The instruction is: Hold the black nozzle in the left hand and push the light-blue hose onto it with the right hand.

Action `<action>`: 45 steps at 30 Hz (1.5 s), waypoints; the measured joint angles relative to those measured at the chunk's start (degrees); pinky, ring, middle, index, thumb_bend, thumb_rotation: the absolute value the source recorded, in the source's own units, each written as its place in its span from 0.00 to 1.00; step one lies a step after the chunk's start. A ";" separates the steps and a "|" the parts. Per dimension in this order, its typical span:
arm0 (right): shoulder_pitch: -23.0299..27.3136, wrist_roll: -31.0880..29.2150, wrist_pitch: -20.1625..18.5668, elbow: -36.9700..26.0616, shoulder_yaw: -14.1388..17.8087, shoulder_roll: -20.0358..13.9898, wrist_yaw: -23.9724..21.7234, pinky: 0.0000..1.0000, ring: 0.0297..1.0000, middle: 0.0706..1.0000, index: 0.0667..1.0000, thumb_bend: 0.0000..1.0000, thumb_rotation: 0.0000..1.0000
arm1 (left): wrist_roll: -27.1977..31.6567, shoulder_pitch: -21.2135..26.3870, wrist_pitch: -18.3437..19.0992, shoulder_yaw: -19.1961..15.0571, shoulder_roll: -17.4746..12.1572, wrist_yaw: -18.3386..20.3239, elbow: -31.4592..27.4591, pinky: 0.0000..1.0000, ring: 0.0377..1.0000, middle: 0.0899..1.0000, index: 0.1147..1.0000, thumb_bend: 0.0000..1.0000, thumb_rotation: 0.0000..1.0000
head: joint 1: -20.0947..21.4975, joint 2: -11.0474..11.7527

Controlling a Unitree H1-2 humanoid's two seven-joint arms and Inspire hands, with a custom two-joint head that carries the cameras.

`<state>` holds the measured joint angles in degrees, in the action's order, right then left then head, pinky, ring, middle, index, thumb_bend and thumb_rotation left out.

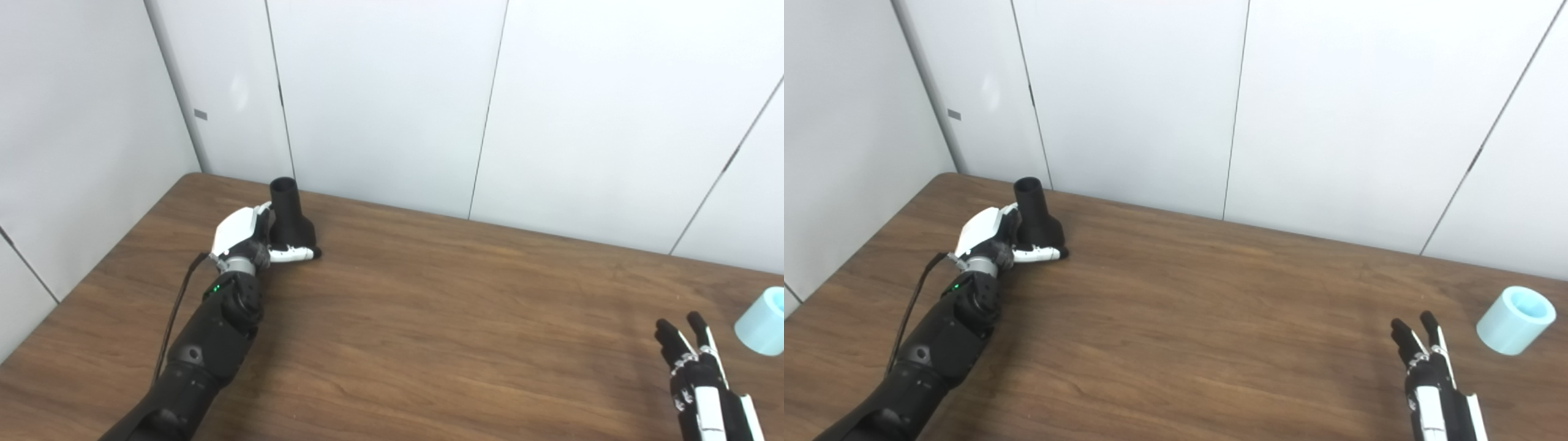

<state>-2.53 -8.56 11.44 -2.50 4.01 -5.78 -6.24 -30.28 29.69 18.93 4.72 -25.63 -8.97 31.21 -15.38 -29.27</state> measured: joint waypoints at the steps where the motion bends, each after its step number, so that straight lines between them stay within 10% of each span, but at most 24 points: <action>1: -0.01 0.21 0.00 -0.02 0.00 0.01 0.02 0.99 0.92 0.87 0.96 0.55 0.87 | 0.00 0.01 -0.08 0.07 -0.01 0.01 0.06 1.00 0.98 0.93 0.90 1.00 0.44 | 0.00 0.00; 19: -0.22 1.17 -0.12 -0.23 0.12 0.05 0.11 0.99 0.91 0.86 0.96 0.54 0.86 | 0.12 0.23 -1.38 0.76 -0.21 0.10 0.71 0.99 0.94 0.88 0.83 0.99 0.39 | 0.09 -0.70; 29: -0.44 1.20 -0.09 -0.39 0.24 0.02 0.09 0.97 0.90 0.86 0.97 0.54 0.87 | 1.45 2.22 -6.72 0.04 -1.62 -1.82 3.55 0.67 0.66 0.64 0.62 0.85 0.13 | 0.35 -1.14; 31: -0.43 1.18 -0.08 -0.39 0.23 0.02 0.09 0.96 0.90 0.87 0.97 0.54 0.86 | 1.69 2.36 -6.73 -0.28 -1.62 -1.91 3.38 0.55 0.56 0.53 0.48 0.61 0.05 | 0.35 -1.23; 34: -0.44 1.10 -0.06 -0.39 0.26 0.02 0.04 0.94 0.91 0.87 0.97 0.53 0.86 | 1.77 2.27 -5.60 -0.40 -1.32 -1.99 2.32 0.44 0.43 0.43 0.44 0.52 0.00 | 0.35 -1.41; 45: -0.44 2.08 0.17 -0.42 0.21 0.04 0.11 0.92 0.89 0.85 0.96 0.54 0.88 | 0.87 1.21 -5.03 2.57 -1.27 -2.24 0.41 0.47 0.41 0.46 0.41 0.50 0.00 | 0.44 -1.85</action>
<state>-2.97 -6.48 11.61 -2.92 4.22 -5.74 -6.13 -29.41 30.90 13.90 7.28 -26.90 -11.21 31.63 -14.94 -31.11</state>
